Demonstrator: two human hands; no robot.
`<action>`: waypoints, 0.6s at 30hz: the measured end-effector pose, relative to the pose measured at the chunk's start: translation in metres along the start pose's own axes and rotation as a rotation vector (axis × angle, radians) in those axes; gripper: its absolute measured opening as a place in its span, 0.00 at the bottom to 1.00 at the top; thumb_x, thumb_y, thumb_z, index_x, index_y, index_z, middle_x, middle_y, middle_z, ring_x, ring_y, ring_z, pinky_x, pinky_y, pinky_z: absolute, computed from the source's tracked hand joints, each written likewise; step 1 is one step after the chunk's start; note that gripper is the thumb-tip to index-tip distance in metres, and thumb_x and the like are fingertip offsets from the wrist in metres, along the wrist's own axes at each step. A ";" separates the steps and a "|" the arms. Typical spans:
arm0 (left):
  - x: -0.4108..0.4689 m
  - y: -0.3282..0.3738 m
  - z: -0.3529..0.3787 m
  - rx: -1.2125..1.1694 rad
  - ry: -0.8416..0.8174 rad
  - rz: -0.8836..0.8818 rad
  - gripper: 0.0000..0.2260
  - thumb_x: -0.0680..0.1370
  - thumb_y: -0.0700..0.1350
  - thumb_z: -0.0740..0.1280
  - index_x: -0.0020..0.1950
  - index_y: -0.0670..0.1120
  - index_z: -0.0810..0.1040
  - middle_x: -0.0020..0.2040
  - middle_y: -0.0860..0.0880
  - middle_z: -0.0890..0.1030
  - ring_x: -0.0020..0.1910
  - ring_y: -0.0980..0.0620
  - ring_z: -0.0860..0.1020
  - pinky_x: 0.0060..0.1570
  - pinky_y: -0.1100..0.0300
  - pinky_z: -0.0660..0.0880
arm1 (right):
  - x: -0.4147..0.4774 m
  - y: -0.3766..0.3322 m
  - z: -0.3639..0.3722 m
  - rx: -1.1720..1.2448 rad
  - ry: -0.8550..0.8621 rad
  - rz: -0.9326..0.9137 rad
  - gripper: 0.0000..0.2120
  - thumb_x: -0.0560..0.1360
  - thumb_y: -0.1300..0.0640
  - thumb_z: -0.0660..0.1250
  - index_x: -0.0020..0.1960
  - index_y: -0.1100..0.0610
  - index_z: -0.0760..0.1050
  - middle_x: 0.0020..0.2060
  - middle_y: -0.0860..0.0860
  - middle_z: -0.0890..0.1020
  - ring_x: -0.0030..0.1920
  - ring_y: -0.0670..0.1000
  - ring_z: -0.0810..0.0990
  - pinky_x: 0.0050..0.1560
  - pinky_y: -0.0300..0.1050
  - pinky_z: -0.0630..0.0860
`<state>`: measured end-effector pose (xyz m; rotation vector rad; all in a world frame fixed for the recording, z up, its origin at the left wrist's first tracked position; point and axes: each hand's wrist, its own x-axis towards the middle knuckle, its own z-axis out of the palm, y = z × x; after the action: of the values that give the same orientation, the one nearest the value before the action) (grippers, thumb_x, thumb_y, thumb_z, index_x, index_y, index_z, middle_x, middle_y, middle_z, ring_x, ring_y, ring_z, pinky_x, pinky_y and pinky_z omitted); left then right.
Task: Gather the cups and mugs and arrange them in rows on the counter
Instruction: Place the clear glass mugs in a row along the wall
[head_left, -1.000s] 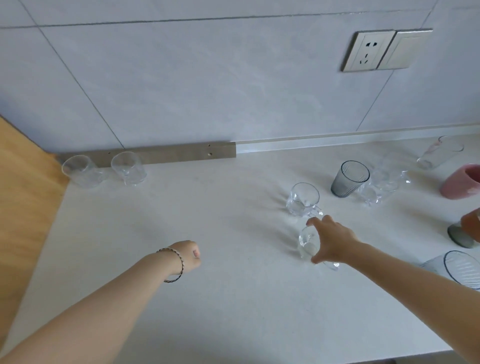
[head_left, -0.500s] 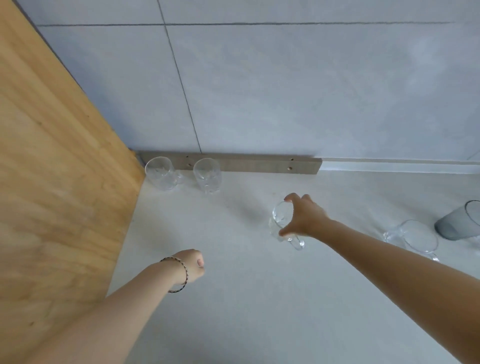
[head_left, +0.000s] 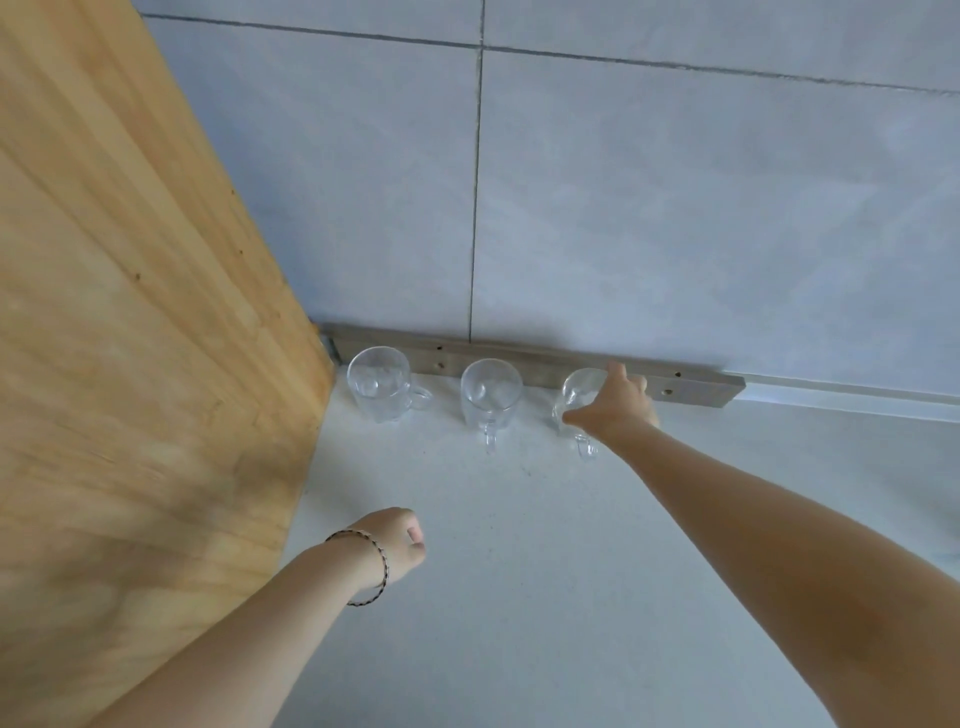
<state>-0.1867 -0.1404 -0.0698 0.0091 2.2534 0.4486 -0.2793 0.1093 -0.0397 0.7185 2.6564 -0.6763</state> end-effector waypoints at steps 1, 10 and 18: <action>0.002 -0.001 0.002 0.004 -0.006 0.003 0.05 0.77 0.42 0.58 0.42 0.49 0.68 0.42 0.49 0.69 0.44 0.49 0.68 0.43 0.61 0.65 | -0.002 0.003 0.001 0.007 0.000 -0.004 0.40 0.66 0.53 0.75 0.72 0.55 0.57 0.65 0.58 0.67 0.64 0.60 0.72 0.57 0.52 0.76; -0.009 0.041 0.031 0.140 0.008 0.035 0.19 0.75 0.39 0.58 0.29 0.54 0.54 0.30 0.53 0.55 0.28 0.55 0.55 0.29 0.63 0.49 | -0.071 0.116 -0.010 -0.196 -0.181 -0.121 0.29 0.74 0.53 0.67 0.72 0.53 0.61 0.66 0.54 0.69 0.66 0.54 0.71 0.63 0.46 0.70; -0.021 0.146 0.088 0.202 -0.008 0.107 0.12 0.77 0.42 0.57 0.33 0.52 0.65 0.36 0.52 0.65 0.43 0.49 0.65 0.34 0.63 0.60 | -0.096 0.270 -0.087 -0.218 -0.078 -0.087 0.16 0.75 0.53 0.64 0.62 0.52 0.74 0.60 0.50 0.77 0.61 0.51 0.75 0.59 0.43 0.71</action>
<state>-0.1281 0.0209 -0.0605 0.2355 2.2890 0.2750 -0.0695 0.3227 -0.0251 0.5089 2.6478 -0.4170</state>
